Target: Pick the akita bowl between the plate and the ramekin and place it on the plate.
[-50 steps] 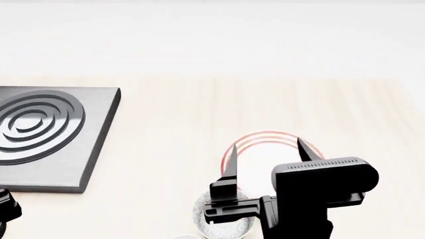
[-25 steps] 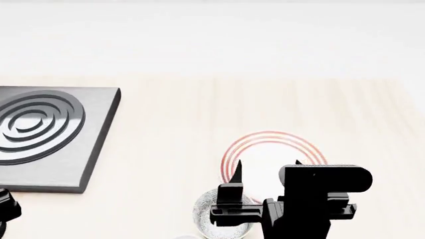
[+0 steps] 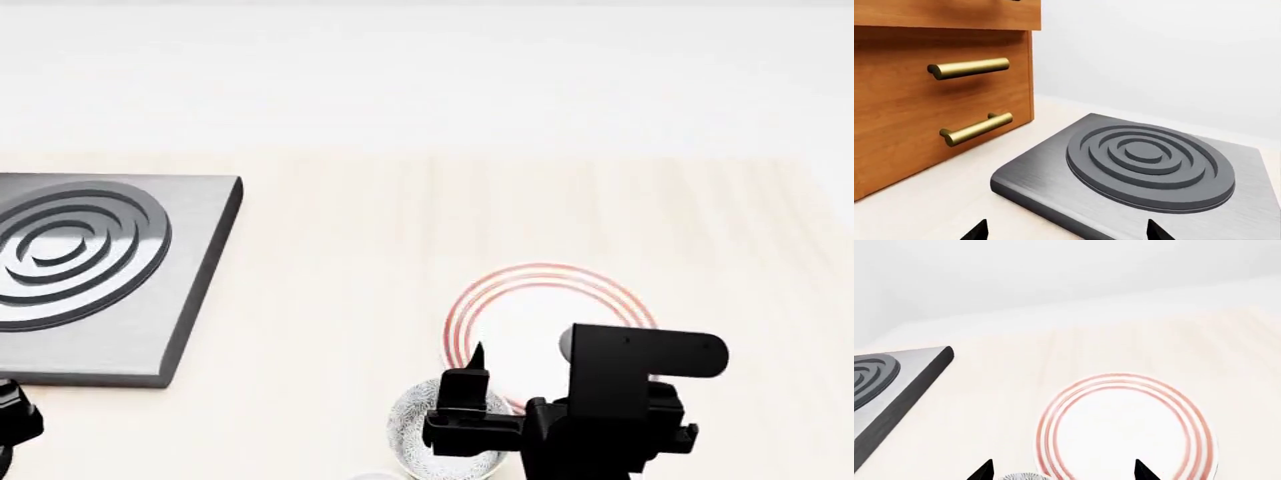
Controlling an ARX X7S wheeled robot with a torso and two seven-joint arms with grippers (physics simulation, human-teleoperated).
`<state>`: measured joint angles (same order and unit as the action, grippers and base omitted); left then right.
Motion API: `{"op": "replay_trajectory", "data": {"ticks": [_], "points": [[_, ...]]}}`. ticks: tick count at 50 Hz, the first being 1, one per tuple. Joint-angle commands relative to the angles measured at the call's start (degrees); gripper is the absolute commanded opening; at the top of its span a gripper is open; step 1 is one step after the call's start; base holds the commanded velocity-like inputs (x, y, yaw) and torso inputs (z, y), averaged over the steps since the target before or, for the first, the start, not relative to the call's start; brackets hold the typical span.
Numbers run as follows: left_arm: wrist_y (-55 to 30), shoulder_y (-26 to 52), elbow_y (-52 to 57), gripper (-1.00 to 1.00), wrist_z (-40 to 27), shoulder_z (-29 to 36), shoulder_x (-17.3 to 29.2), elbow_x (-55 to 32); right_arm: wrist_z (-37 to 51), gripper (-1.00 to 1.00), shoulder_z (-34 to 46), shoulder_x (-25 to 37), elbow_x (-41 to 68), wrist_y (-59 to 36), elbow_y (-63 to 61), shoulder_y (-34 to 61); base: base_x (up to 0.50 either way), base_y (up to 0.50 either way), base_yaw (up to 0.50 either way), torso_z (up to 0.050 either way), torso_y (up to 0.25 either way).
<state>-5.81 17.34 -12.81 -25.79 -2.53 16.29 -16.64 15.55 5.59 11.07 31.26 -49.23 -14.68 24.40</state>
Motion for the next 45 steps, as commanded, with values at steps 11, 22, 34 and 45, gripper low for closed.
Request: {"op": "replay_trajectory", "data": {"ticks": [11, 22, 34, 45], "points": [[0.42, -0.27, 0.33, 1.00, 2.10, -1.13, -0.96, -0.44, -1.17, 1.00, -1.75, -1.54, 1.88, -3.71, 5.49, 3.20, 0.00, 0.00, 0.00, 0.000, 0.000], [0.12, -0.46, 0.85, 1.00, 1.82, -1.04, -0.82, -0.66, -2.33, 1.00, -1.04, -1.47, 3.34, -4.93, 7.59, 3.55, 0.00, 0.00, 0.00, 0.000, 0.000], [0.44, -0.43, 0.57, 1.00, 1.72, -0.91, -0.74, -0.76, -2.12, 1.00, -2.62, -1.89, 5.58, -5.99, 9.05, 2.98, 0.00, 0.00, 0.00, 0.000, 0.000], [0.28, -0.50, 0.76, 1.00, 1.53, -0.79, -0.62, -0.94, -1.87, 1.00, -3.08, -1.96, 5.64, -4.86, 11.44, 2.92, 0.00, 0.00, 0.00, 0.000, 0.000]]}}
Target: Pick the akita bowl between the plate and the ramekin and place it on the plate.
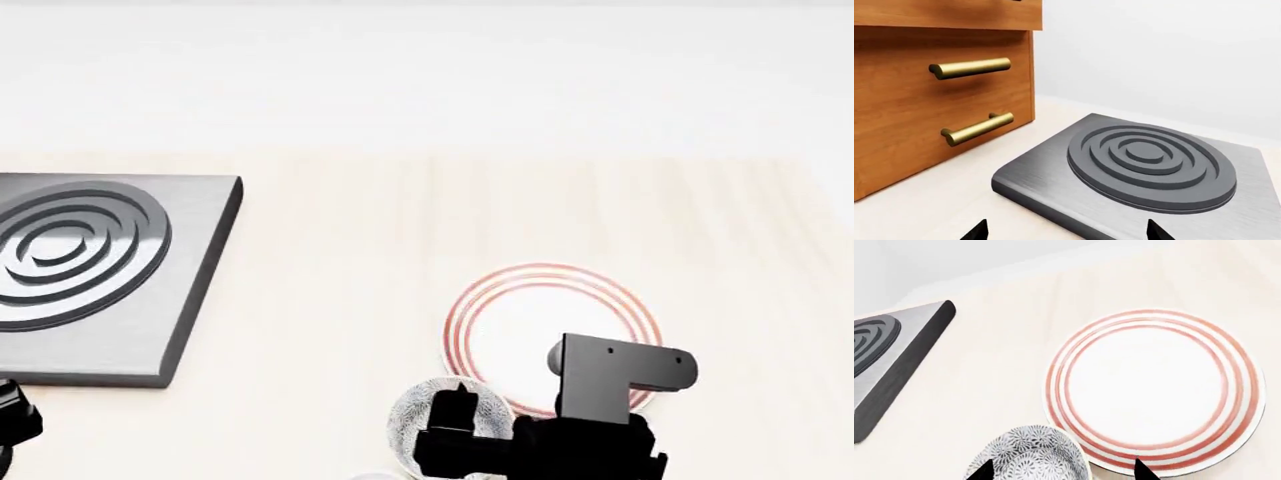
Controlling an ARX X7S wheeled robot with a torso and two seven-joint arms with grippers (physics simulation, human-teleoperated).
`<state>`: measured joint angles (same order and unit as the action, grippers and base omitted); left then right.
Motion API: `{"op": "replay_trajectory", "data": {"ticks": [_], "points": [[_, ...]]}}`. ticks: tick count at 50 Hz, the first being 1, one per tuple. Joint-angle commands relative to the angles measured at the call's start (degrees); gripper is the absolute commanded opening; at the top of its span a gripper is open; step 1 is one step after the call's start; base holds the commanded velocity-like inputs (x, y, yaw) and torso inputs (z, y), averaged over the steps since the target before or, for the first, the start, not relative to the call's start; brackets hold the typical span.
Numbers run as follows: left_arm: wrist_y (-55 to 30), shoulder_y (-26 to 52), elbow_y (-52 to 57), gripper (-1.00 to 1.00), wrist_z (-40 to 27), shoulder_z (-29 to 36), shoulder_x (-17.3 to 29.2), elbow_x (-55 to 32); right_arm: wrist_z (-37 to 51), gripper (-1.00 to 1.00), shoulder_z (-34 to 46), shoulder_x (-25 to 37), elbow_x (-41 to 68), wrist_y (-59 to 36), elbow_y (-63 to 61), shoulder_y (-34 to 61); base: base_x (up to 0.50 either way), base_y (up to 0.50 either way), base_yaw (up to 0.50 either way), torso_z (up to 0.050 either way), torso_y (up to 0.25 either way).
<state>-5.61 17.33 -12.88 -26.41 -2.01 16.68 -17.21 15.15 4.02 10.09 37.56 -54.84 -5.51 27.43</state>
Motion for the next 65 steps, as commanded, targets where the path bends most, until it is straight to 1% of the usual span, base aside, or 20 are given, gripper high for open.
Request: {"op": "replay_trajectory", "data": {"ticks": [1, 22, 45, 48, 65], "points": [[0.12, -0.49, 0.78, 1.00, 2.15, -1.28, -1.01, -0.36, -1.48, 1.00, -1.48, -0.97, -0.69, 0.91, 2.34, -0.14, 0.00, 0.00, 0.00, 0.000, 0.000], [0.26, -0.47, 0.68, 1.00, 1.90, -0.98, -0.85, -0.55, -2.22, 1.00, 0.37, -0.33, -0.22, 0.94, 3.86, -0.53, 0.00, 0.00, 0.00, 0.000, 0.000], [0.11, -0.51, 0.91, 1.00, 1.56, -0.79, -0.60, -0.92, -1.99, 1.00, 0.60, 0.06, 0.20, 1.63, 6.34, -0.12, 0.00, 0.00, 0.00, 0.000, 0.000], [-0.02, -0.54, 1.08, 1.00, 1.49, -0.76, -0.56, -0.99, -2.39, 1.00, -0.27, -0.15, 0.40, 2.92, 7.70, -0.10, 0.00, 0.00, 0.00, 0.000, 0.000], [0.17, -0.47, 0.88, 1.00, 1.32, -0.53, -0.49, -1.13, -4.39, 1.00, 0.82, -0.11, 0.07, 4.96, 12.76, 1.48, 0.00, 0.00, 0.00, 0.000, 0.000]]}}
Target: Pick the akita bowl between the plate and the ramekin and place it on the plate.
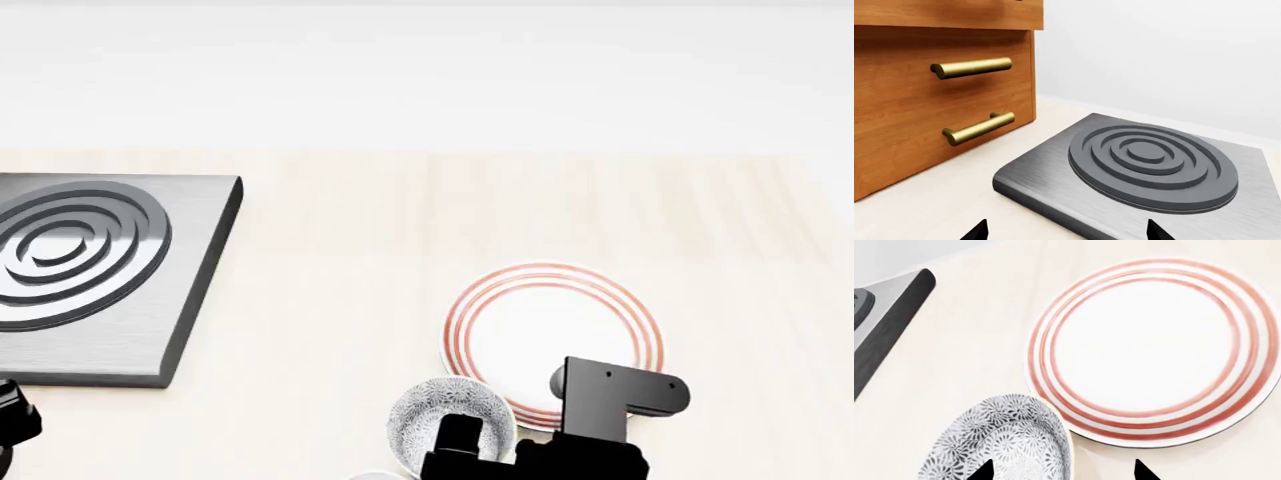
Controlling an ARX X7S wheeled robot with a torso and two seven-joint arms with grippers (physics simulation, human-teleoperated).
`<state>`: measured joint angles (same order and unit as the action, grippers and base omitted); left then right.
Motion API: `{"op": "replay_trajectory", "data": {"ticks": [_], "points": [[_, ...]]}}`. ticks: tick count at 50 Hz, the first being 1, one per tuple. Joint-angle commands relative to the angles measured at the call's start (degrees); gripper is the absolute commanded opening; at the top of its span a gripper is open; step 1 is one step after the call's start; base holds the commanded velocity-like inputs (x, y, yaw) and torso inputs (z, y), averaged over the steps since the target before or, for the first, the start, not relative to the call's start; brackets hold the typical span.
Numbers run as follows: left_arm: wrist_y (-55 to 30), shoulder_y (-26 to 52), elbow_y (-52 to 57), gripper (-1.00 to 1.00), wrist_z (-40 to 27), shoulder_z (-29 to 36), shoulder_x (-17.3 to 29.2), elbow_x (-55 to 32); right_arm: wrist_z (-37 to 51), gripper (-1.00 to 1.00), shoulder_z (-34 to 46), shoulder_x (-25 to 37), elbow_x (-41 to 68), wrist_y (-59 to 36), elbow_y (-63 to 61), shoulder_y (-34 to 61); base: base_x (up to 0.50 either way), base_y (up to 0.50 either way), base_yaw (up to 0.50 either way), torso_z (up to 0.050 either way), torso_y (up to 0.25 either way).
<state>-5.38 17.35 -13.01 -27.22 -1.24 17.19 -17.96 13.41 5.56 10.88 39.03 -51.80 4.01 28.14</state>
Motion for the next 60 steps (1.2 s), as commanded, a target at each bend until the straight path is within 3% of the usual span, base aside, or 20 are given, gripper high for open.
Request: {"op": "replay_trajectory", "data": {"ticks": [1, 44, 45, 60], "points": [[-0.21, -0.53, 1.19, 1.00, 2.09, -1.31, -0.95, -0.45, -2.89, 1.00, -0.59, -0.94, -1.46, 2.12, 3.74, 0.92, 0.00, 0.00, 0.00, 0.000, 0.000], [-0.53, -0.48, 1.58, 1.00, 1.62, -0.87, -0.47, -1.09, -4.13, 1.00, 1.00, -0.50, 0.61, 1.86, 5.51, 1.05, 0.00, 0.00, 0.00, 0.000, 0.000], [-0.51, -0.49, 1.57, 1.00, 1.60, -0.85, -0.45, -1.07, -3.23, -1.00, 0.95, -0.51, 0.34, 1.92, 4.82, 0.85, 0.00, 0.00, 0.00, 0.000, 0.000], [0.78, -0.36, 0.27, 1.00, 1.60, -0.66, -0.63, -0.87, -3.33, -1.00, 3.83, 0.47, -2.17, 5.16, 1.72, 0.09, 0.00, 0.00, 0.00, 0.000, 0.000]]}}
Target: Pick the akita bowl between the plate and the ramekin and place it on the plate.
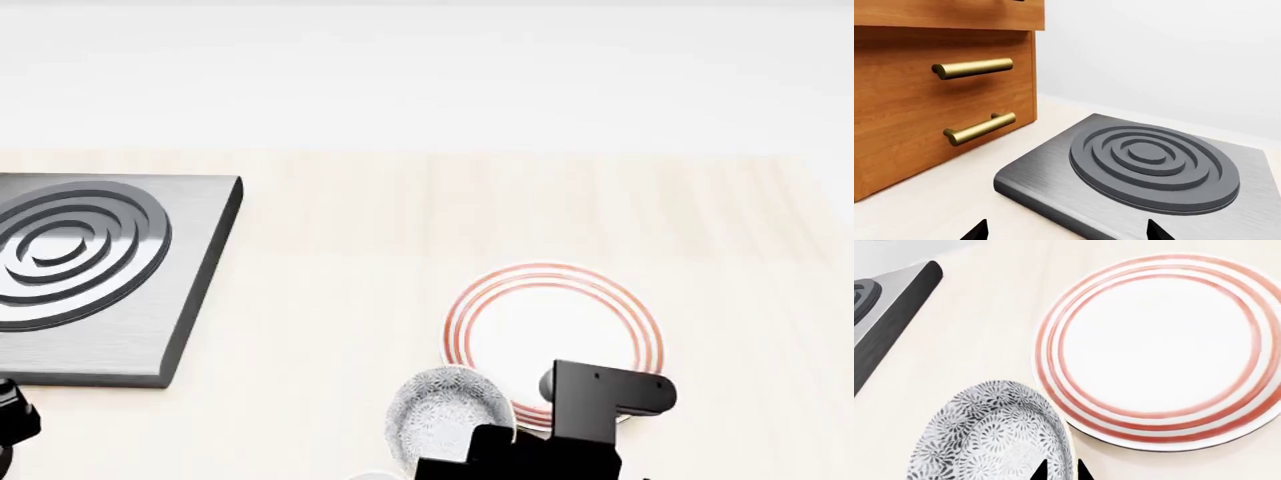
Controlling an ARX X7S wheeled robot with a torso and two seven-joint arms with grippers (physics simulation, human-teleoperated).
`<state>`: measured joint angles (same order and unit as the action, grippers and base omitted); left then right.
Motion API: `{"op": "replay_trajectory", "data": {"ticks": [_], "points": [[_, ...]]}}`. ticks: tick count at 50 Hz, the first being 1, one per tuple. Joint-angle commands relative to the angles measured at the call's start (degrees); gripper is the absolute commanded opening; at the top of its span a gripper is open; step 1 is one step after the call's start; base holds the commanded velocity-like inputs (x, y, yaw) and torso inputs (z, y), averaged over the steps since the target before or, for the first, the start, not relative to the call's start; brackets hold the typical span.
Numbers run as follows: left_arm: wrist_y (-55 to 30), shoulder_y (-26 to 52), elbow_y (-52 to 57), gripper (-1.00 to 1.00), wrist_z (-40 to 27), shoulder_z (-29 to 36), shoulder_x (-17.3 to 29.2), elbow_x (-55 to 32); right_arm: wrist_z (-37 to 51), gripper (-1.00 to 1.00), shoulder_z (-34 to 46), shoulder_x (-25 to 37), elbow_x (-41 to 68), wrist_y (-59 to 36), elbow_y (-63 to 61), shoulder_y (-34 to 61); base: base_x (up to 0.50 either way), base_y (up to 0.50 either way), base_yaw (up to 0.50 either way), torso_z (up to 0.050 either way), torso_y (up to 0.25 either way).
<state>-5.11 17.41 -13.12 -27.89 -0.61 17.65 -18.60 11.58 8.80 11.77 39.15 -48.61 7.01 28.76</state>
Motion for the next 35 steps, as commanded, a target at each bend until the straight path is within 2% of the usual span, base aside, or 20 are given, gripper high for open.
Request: {"op": "replay_trajectory", "data": {"ticks": [1, 19, 35], "points": [[0.57, -0.45, 0.36, 1.00, 2.27, -1.30, -1.09, -0.24, -1.26, -1.00, 1.13, -0.15, -2.71, 1.95, -2.16, -0.57, 0.00, 0.00, 0.00, 0.000, 0.000], [0.61, -0.43, 0.37, 1.00, 2.05, -1.02, -1.01, -0.36, 4.70, -1.00, 0.97, 0.67, 1.04, -6.63, -15.18, 3.37, 0.00, 0.00, 0.00, 0.000, 0.000], [0.44, -0.47, 0.43, 1.00, 2.02, -1.00, -0.85, -0.86, 5.74, -1.00, -0.75, 1.41, 3.11, -9.58, -14.79, 8.94, 0.00, 0.00, 0.00, 0.000, 0.001]]}}
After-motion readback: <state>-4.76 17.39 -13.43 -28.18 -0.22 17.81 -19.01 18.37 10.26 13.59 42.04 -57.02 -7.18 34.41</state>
